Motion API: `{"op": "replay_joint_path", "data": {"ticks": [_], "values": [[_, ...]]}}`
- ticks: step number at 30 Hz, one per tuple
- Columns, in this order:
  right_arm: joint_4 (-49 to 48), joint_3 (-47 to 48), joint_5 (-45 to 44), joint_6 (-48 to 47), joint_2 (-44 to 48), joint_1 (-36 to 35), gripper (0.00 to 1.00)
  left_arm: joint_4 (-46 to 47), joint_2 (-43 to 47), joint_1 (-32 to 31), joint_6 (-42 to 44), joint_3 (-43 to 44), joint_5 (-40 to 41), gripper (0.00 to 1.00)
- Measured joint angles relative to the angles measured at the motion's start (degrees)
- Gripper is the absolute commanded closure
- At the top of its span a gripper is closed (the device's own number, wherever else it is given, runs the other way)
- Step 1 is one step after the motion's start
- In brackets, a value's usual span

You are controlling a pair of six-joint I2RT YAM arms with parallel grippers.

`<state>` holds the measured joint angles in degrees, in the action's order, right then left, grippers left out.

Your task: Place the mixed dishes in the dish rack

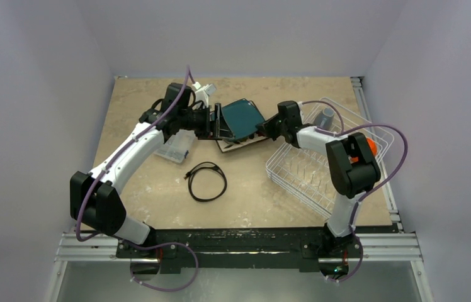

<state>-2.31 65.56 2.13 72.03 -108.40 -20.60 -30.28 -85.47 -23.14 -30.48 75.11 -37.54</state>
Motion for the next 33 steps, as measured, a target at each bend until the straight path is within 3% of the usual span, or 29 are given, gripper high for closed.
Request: {"op": "replay_joint_path", "data": {"ticks": [15,33], "values": [[-21.29,-12.63,11.41,-0.20,4.92,3.91,1.00,0.26,0.00,1.81,-0.20,0.00,-0.20,0.31],[-25.20,-15.45,19.54,-0.66,9.31,6.01,1.00,0.79,0.85,9.09,-0.44,0.00,-1.01,0.31]]}}
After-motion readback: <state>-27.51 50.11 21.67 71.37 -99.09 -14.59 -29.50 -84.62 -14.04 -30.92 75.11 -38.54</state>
